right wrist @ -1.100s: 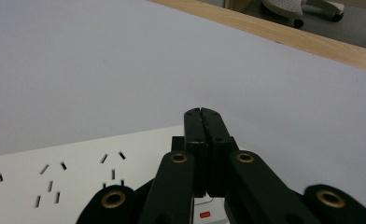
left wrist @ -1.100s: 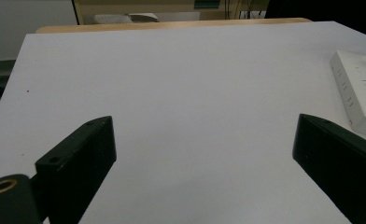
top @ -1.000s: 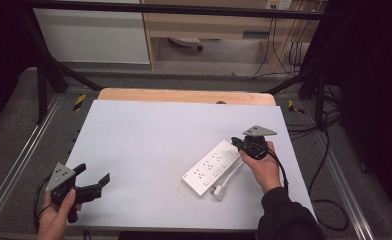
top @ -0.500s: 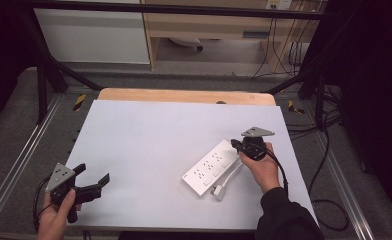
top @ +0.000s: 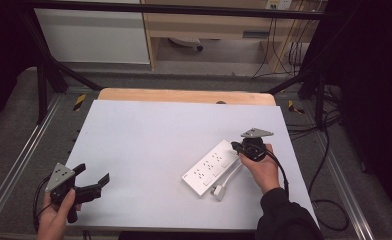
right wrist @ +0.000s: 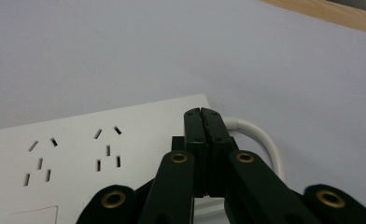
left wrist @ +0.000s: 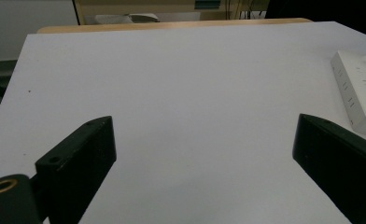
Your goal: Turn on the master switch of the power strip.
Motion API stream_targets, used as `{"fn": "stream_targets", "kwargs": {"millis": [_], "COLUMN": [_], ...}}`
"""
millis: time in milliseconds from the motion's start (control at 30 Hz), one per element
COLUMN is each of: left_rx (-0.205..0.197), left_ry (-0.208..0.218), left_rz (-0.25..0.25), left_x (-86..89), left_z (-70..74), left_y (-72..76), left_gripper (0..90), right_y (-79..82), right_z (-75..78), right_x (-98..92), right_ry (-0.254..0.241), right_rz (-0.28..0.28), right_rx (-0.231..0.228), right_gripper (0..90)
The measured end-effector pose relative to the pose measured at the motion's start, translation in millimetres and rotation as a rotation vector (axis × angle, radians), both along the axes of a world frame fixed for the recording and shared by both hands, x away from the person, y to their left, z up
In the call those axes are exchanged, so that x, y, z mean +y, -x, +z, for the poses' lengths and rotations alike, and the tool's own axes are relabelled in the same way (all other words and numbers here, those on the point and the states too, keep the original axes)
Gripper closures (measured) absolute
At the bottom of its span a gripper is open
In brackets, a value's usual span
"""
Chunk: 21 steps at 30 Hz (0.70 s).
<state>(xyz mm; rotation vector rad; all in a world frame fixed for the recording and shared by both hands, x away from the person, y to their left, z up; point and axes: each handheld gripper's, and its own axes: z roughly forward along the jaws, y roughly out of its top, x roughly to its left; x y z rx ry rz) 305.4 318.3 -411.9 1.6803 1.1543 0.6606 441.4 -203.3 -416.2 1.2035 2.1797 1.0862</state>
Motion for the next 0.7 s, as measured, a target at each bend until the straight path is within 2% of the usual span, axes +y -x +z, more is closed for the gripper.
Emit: {"fn": "stream_targets", "kwargs": {"millis": [700], "left_rx": [0.0], "left_ry": [-0.001], "left_rz": [0.0], "left_x": [0.2], "left_z": [0.0], "left_y": [0.1], "left_gripper": [6.1], "right_y": [-2.2], "right_z": [-6.2], "right_x": [-0.5], "right_ry": [0.024], "right_rz": [-0.011], "right_rx": [0.033], "right_gripper": [90.0]}}
